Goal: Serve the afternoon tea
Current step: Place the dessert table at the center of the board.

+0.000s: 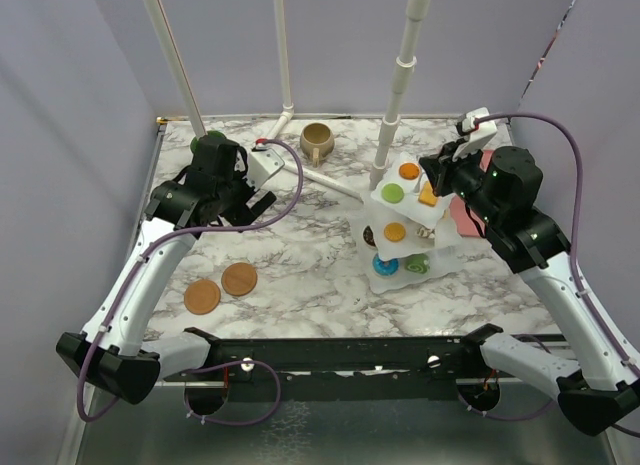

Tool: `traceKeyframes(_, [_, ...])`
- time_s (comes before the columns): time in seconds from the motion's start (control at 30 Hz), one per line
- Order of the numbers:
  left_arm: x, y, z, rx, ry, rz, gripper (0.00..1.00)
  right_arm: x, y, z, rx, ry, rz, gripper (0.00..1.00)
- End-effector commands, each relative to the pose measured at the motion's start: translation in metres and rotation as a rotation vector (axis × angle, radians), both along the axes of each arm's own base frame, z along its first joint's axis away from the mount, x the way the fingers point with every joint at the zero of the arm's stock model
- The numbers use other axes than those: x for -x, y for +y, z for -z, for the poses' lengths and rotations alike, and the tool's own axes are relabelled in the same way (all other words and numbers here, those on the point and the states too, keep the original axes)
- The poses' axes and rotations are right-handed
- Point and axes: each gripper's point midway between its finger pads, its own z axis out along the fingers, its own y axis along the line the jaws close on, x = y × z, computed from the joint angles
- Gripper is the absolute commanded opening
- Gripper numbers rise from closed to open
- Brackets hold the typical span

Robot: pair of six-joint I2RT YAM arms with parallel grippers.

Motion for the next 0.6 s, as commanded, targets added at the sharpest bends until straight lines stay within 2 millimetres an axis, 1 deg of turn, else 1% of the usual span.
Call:
traceKeyframes(0.0, [-0.003, -0.008, 0.002, 0.023, 0.028, 0.029, 0.99, 0.010, 0.006, -0.022, -0.096, -0.049, -0.041, 0.01])
traceKeyframes(0.1, [-0.006, -0.011, -0.001, 0.038, 0.027, 0.026, 0.99, 0.014, 0.011, -0.034, -0.111, -0.081, -0.077, 0.01])
traceKeyframes(0.17, [-0.007, -0.012, -0.004, 0.045, 0.023, 0.025, 0.99, 0.017, 0.018, -0.040, -0.119, -0.091, -0.119, 0.00])
traceKeyframes(0.33, [-0.006, -0.013, -0.005, 0.053, 0.024, 0.027, 0.99, 0.017, 0.037, -0.047, -0.166, -0.077, -0.203, 0.00])
traceKeyframes(0.47, [-0.002, -0.010, -0.002, 0.031, 0.039, 0.040, 0.99, 0.011, 0.034, -0.044, -0.140, -0.074, -0.178, 0.01])
traceKeyframes(0.57, [0.004, -0.006, 0.005, -0.005, 0.056, 0.057, 0.99, 0.011, 0.029, -0.040, -0.130, -0.077, -0.153, 0.01])
